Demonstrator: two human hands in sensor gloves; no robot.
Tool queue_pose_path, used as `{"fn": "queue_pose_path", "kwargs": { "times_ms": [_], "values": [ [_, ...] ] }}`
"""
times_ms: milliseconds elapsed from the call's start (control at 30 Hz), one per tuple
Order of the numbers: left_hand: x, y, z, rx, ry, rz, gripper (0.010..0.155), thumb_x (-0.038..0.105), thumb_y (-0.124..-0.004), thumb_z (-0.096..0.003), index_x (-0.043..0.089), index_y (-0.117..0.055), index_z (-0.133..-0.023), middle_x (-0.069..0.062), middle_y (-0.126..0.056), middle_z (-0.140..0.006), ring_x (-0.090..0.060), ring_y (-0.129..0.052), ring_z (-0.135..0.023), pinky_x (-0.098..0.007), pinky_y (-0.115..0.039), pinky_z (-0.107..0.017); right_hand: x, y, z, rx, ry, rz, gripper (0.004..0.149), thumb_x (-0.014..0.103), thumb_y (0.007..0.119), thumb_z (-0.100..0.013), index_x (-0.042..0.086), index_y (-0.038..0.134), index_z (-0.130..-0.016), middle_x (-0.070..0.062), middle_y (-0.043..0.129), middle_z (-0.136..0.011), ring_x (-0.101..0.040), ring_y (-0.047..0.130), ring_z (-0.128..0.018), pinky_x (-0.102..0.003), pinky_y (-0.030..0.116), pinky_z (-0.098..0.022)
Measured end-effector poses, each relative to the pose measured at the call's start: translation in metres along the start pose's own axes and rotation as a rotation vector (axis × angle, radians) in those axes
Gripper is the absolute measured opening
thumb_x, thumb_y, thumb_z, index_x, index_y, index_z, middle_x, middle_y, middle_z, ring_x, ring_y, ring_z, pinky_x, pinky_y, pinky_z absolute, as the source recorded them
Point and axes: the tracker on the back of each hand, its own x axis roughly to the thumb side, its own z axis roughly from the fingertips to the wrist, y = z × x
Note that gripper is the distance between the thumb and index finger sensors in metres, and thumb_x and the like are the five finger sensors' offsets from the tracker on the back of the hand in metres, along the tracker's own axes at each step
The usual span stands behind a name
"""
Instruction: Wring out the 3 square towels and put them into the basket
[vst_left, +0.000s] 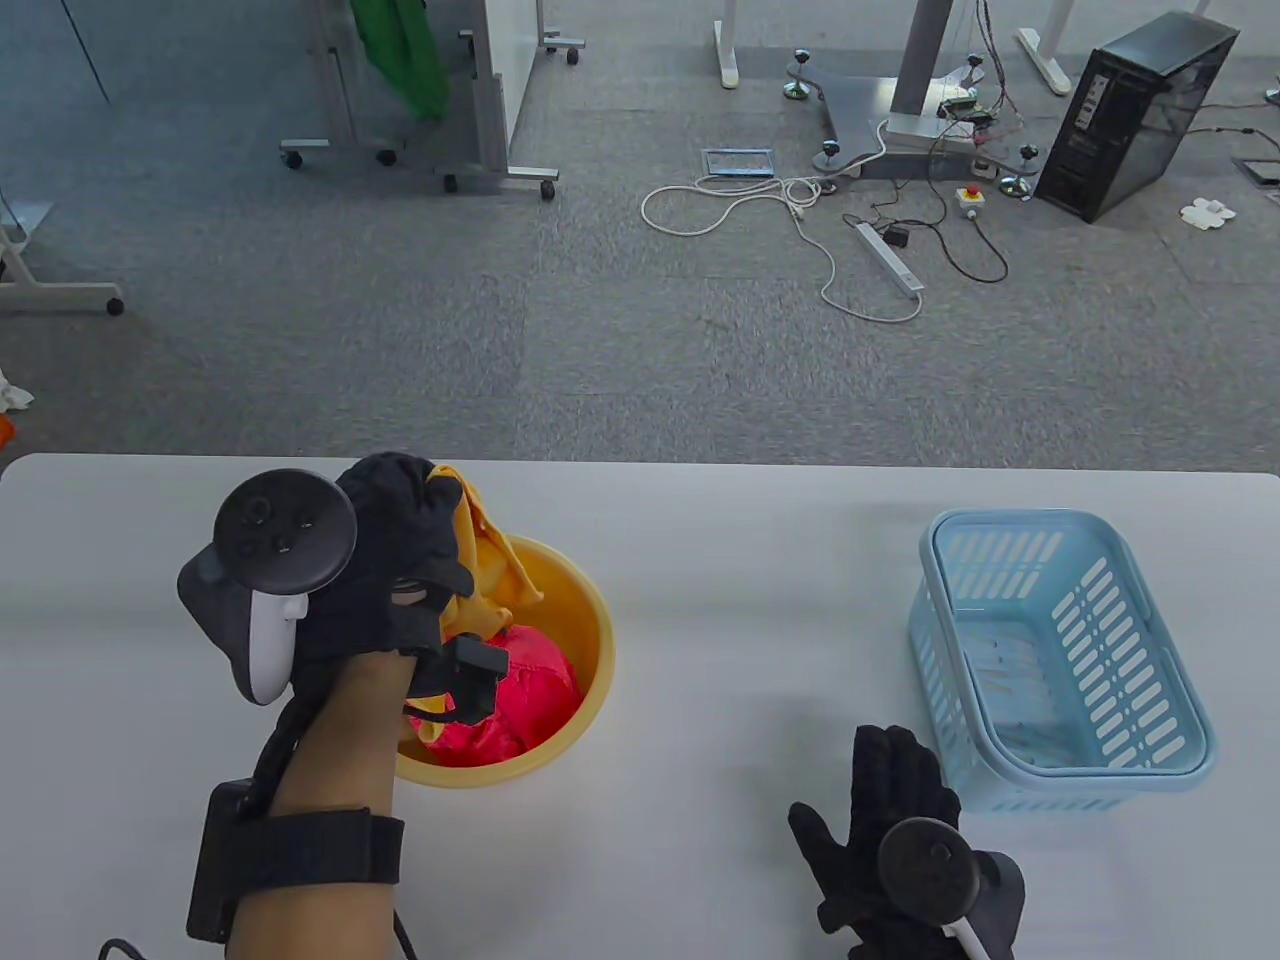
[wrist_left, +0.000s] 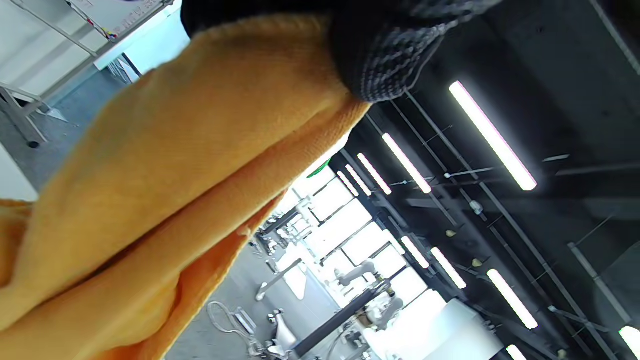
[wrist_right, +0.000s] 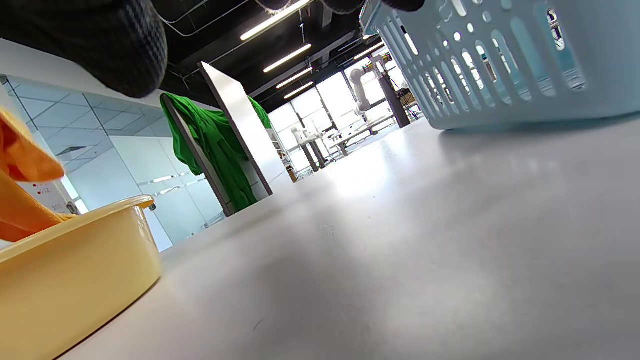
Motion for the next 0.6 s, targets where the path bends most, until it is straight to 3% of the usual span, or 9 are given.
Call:
{"fn": "queue_pose_path", "kwargs": {
  "times_ms": [400,600],
  "values": [
    [0.070,0.024,0.011,0.052,-0.180,0.269,0.040,0.033,-0.081,-0.0544,0.008,-0.086,-0.085,-0.016,-0.074,-0.105,-0.044,-0.059,-0.106,-0.073,-0.042,-0.070,-0.003,-0.002,0.000,-0.005,0.020,-0.009,0.096,0.059,0.079,-0.052,0.015,0.020,-0.114,-0.026,0.015,-0.116,-0.056,0.019,-0.103,-0.076,0.021,-0.071],
    [0.094,0.019,0.022,-0.019,-0.274,0.379,0.040,0.035,-0.081,-0.0548,0.009,-0.085,-0.086,-0.015,-0.074,-0.105,-0.043,-0.059,-0.106,-0.073,-0.042,-0.070,-0.006,-0.007,0.001,-0.034,0.031,-0.049,0.096,0.059,0.079,-0.052,0.015,0.020,-0.113,-0.026,0.015,-0.115,-0.056,0.019,-0.103,-0.076,0.022,-0.071]
  ]
}}
